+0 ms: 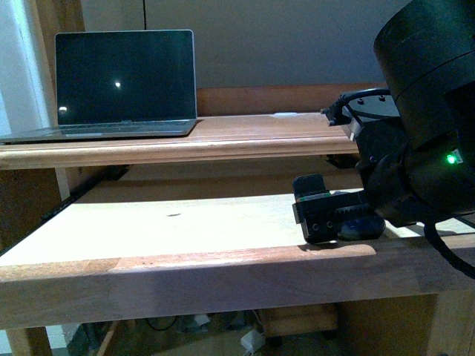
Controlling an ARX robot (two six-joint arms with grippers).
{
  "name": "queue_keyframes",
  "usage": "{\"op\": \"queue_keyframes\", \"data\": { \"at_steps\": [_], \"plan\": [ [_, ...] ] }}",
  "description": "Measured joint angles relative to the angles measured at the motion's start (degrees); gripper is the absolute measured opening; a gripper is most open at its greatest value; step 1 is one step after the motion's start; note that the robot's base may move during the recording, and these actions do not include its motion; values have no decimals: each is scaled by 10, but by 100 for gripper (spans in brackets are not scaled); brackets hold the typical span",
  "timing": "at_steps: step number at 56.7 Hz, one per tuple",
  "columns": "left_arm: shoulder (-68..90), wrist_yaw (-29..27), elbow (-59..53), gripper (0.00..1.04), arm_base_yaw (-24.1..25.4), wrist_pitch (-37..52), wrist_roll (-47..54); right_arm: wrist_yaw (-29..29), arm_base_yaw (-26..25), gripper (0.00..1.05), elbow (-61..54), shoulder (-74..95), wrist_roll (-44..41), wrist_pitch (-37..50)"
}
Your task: Place mouse
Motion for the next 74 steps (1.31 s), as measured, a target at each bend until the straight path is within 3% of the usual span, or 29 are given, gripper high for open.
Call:
{"op": "queue_keyframes", "data": {
  "at_steps": [16,34,42,54,74],
  "plan": [
    [0,0,0,97,0,0,0,-14,0,56,7,-2,10,-18],
    [0,0,0,97,0,0,0,-81,-12,55,7,-109,14,-55],
    [0,0,0,97,0,0,0,-85,-10,55,53,-119,10,-72],
    [0,0,0,97,0,0,0,-57,24,55,188,-42,-1,-88],
    [0,0,0,97,0,0,0,40,61,55,484,208,-22,-143]
  ]
}}
